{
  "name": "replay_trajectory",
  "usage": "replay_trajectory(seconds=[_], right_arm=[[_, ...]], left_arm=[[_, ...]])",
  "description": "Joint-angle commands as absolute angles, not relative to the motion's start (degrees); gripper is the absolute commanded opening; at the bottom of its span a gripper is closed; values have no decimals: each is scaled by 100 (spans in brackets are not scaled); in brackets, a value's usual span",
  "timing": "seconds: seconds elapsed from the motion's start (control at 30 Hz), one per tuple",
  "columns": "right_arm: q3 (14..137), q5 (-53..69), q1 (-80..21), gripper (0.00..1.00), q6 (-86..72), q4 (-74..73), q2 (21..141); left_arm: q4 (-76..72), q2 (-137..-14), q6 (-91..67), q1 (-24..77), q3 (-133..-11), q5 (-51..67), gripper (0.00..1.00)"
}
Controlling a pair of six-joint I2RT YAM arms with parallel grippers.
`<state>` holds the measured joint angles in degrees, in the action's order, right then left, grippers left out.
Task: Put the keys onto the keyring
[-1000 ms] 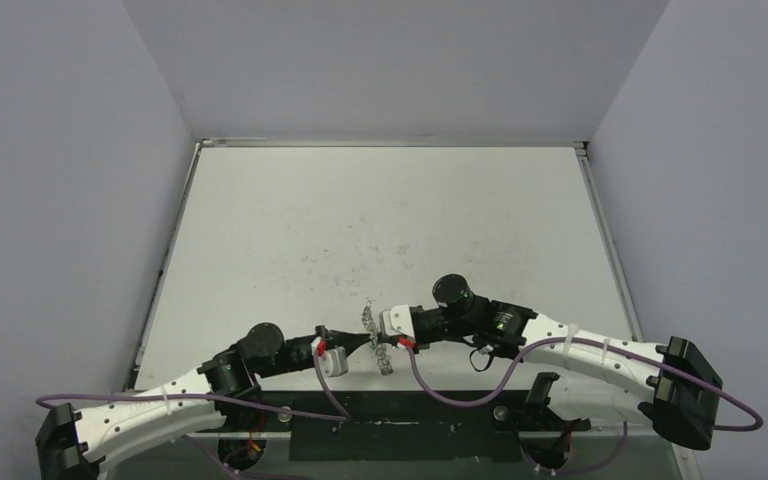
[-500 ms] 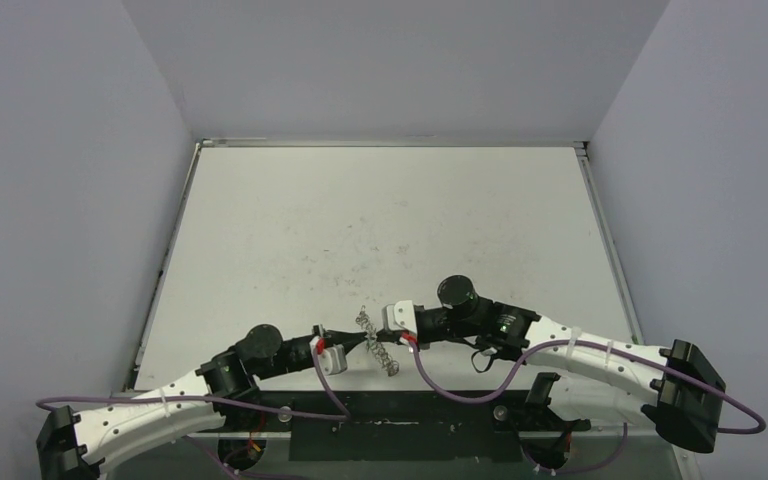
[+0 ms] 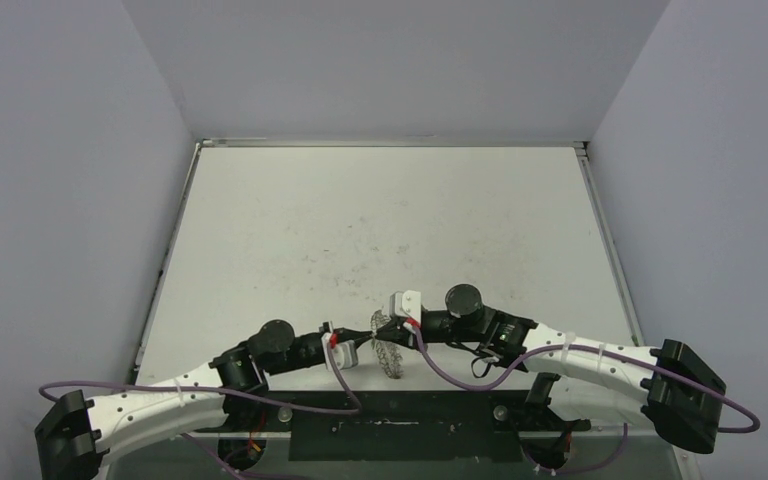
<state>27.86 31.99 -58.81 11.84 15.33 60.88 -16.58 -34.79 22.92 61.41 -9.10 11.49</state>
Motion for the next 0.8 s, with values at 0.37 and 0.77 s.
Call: replay_trajectory(seconds=[0.37, 0.77], right_arm=[[2675, 3140, -5841, 0, 700, 3143, 5784], [2748, 3349, -5847, 0, 653, 3189, 5839]], left_arm=[[-2068, -2511, 1830, 6151, -598, 758, 32], [-2869, -2116, 1584, 6152, -365, 710, 30]])
